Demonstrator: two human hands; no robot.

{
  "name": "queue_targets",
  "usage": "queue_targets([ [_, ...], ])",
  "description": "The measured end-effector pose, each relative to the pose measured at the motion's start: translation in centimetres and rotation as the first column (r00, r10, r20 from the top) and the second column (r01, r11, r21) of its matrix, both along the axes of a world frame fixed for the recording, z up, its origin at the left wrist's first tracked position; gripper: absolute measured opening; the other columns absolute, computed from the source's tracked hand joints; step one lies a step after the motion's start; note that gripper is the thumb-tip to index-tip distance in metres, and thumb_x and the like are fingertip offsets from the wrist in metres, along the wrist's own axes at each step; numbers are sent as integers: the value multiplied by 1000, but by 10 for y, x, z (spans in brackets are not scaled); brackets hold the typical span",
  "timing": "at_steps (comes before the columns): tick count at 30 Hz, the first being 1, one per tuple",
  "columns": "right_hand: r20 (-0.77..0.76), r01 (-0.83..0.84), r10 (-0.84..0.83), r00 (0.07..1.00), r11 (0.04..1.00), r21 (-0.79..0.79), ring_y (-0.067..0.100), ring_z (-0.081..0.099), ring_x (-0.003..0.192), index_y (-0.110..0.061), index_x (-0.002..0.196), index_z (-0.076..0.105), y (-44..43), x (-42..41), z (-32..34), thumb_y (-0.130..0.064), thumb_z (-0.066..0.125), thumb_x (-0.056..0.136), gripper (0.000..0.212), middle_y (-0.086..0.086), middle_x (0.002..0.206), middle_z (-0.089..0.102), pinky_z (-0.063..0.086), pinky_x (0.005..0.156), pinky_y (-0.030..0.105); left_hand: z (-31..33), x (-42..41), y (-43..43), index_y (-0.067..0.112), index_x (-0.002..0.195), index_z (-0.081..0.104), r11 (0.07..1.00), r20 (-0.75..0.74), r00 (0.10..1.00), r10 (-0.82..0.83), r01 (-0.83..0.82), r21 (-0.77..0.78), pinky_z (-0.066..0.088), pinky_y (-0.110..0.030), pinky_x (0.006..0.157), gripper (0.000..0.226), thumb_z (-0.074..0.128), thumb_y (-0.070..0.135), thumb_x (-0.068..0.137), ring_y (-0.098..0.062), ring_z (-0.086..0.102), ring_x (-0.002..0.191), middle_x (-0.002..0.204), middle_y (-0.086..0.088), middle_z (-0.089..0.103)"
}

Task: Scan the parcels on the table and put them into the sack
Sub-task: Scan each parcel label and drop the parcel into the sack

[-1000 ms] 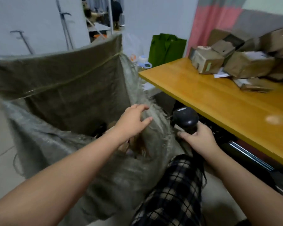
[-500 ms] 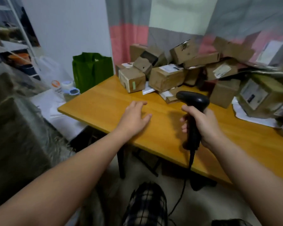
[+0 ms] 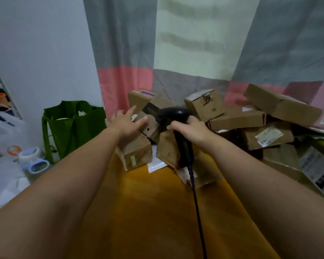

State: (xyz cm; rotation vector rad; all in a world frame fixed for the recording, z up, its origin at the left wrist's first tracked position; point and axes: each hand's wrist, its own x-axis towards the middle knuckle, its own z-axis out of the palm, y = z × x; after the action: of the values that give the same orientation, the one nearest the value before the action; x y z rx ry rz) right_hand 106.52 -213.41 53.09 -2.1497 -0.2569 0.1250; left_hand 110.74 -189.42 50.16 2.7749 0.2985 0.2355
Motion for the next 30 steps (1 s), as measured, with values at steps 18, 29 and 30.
queue_targets([
  [18,-148,-24,32,988,998,53,11,64,94,-29,91,72,-40,-39,-22,-45,65,74,24,-9,93,72,48,81,30,-35,-32,-37,29,128,44,776,113,938,-326,334,-535,42,-19,78,60,66,58,80,-4,57,101,106,18,57],
  [29,-147,2,5,989,999,44,8,56,103,-33,105,65,-148,-186,-19,-48,66,70,38,-11,110,63,44,84,26,-44,-168,-135,40,120,39,767,155,901,-404,426,-480,46,-25,78,55,59,69,77,1,54,96,100,29,53],
  [30,-152,10,-4,988,999,38,9,57,105,-33,107,65,-159,-198,-18,-49,65,66,44,-9,112,64,45,88,28,-43,-176,-148,38,122,40,764,157,897,-412,435,-477,46,-26,78,57,58,68,78,-1,55,97,103,27,55],
])
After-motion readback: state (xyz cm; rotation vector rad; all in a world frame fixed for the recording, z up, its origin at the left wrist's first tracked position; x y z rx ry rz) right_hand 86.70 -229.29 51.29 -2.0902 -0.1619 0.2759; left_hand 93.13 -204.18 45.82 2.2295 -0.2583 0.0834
